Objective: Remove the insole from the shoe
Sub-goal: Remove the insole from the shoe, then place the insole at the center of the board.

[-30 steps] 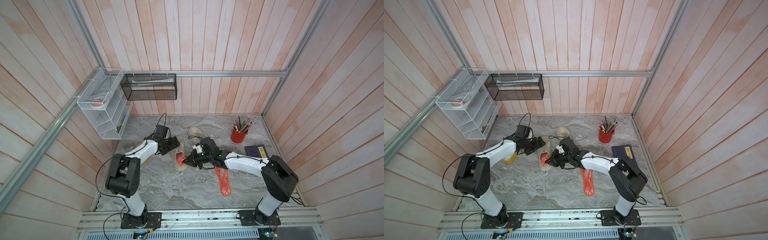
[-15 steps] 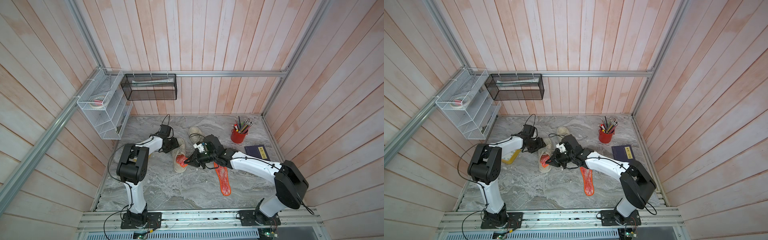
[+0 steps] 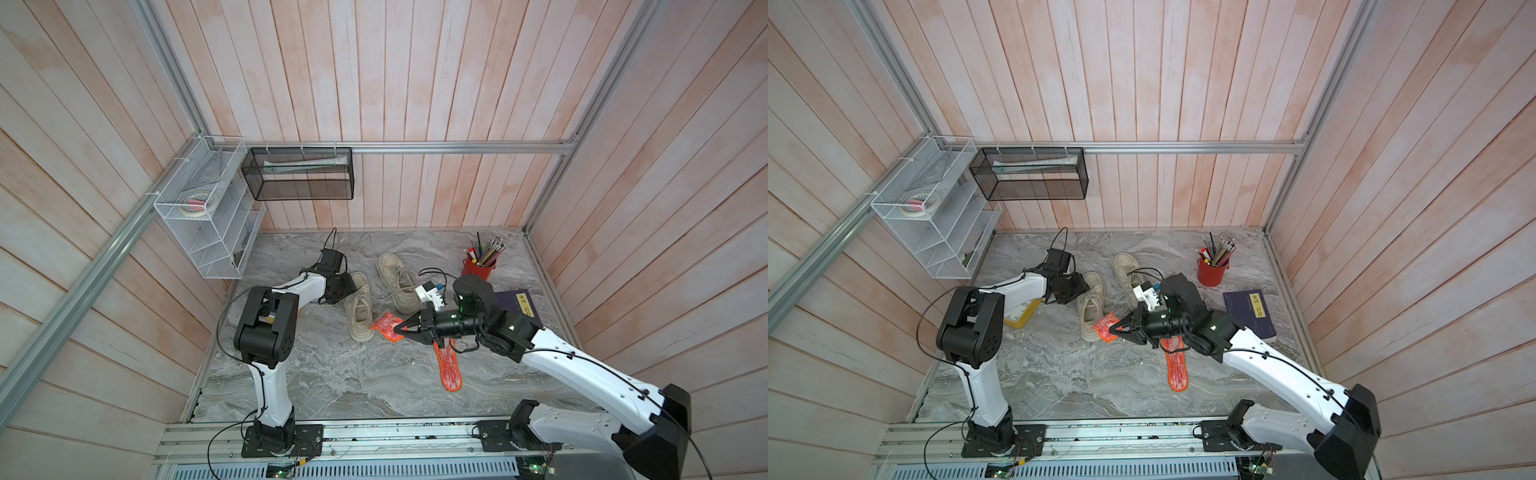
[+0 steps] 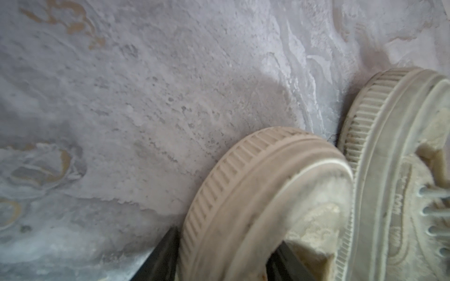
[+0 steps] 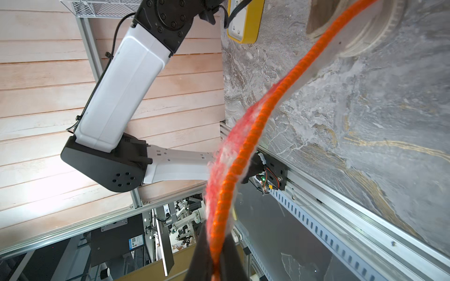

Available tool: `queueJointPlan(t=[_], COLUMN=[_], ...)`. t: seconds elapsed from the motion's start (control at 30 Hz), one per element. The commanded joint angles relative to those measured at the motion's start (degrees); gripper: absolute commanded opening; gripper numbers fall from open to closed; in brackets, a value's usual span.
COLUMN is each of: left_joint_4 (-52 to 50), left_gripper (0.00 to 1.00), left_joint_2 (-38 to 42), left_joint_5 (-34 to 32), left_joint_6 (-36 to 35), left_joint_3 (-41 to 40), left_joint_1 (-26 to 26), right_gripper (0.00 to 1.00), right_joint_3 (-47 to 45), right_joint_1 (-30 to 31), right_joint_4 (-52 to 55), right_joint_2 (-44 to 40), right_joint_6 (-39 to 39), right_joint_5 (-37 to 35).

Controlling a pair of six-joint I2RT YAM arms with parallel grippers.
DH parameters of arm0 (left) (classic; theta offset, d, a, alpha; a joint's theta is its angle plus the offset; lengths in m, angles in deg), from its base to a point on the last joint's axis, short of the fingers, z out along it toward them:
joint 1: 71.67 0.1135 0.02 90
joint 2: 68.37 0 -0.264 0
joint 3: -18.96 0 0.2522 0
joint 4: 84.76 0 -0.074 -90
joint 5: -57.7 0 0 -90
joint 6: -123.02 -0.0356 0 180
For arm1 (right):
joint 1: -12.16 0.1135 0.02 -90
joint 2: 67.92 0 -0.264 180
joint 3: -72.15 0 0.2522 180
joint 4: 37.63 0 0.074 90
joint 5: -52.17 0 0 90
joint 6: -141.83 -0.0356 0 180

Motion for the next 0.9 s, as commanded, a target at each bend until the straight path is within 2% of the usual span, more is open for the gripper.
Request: queueJointPlan(t=[0.0, 0.07, 0.17, 0.3, 0.47, 0.6, 0.7, 0.87], left_joint_4=[2.8, 3.7, 4.0, 3.4, 2.4, 2.0, 1.8, 1.9], left_gripper=[0.57, 0.58, 0.62, 0.71, 0.74, 0.76, 0.76, 0.76], left_joint_2=[-0.1, 1.0, 3.1, 6.3, 11.7, 16.1, 19.1, 22.3], left_joint_5=[-2.6, -2.8, -3.8, -4.5, -5.3, -4.9, -4.5, -3.5], left_joint_6=[3.2, 4.2, 4.5, 3.4, 2.4, 2.8, 3.6, 4.5], left_joint_3=[-1.1, -1.8, -2.5, -2.9, -3.6, -4.9, -6.1, -7.4], left_joint_1=[-0.2, -0.4, -0.9, -1.1, -0.9, -0.8, -0.7, -0.6], right_gripper=[0.00, 0.00, 0.00, 0.00, 0.00, 0.00, 0.00, 0.00], right_joint_3=[-6.5, -11.1, -14.2, -13.9, -13.9, -16.0, -19.3, -28.5], right_joint_1=[-0.6, -1.2, -2.1, -3.6, -7.1, -7.9, -6.9, -6.1], right_joint_4=[4.5, 1.3, -3.6, -6.5, -10.7, -8.9, -2.1, 5.2], right_joint_2=[-4.7, -7.1, -7.3, -5.1, -4.5, -4.8, -5.9, -10.5], right_joint_6=[-3.8, -7.4, -8.8, -7.2, -4.9, -4.8, -5.4, -9.0], right_joint_5=[-6.6, -8.5, -9.6, -10.3, -10.0, -8.8, -7.3, -4.0])
